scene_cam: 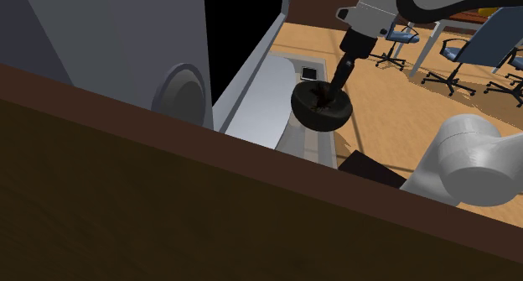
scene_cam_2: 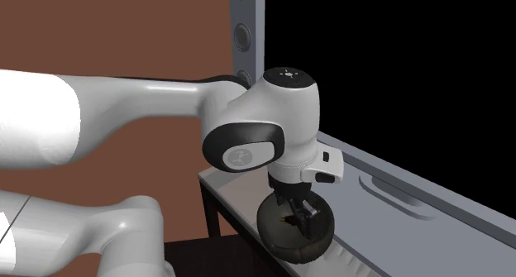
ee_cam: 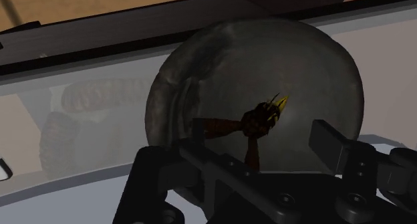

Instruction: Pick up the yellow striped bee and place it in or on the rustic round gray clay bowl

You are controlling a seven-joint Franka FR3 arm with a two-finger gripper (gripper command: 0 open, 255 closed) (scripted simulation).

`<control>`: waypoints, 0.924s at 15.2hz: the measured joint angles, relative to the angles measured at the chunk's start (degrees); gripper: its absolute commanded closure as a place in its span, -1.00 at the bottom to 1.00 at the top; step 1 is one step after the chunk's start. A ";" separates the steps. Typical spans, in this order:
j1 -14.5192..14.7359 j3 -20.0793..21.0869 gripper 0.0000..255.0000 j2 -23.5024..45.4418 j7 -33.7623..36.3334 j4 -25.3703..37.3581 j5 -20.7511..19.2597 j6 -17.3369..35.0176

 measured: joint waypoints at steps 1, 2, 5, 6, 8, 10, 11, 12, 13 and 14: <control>0.00 0.00 -1.00 0.00 0.00 0.00 0.00 0.00; 0.00 0.00 -1.00 0.00 0.00 0.00 0.00 0.00; -0.01 0.05 -1.00 -0.16 0.03 2.32 0.01 -2.43; -0.06 0.04 -1.00 -0.48 -0.02 4.02 -0.02 -4.40; -0.06 0.18 -1.00 -0.86 0.11 5.89 0.04 -6.68; -0.09 0.15 -1.00 -0.96 0.07 6.54 0.02 -7.46; -0.09 0.14 -1.00 -0.93 0.06 6.64 0.01 -7.55; -0.09 0.13 -1.00 -0.93 0.05 6.69 0.01 -7.60; -0.09 0.13 -1.00 -0.92 0.05 6.72 0.01 -7.63; -0.09 0.13 -1.00 -0.91 0.04 6.74 0.01 -7.64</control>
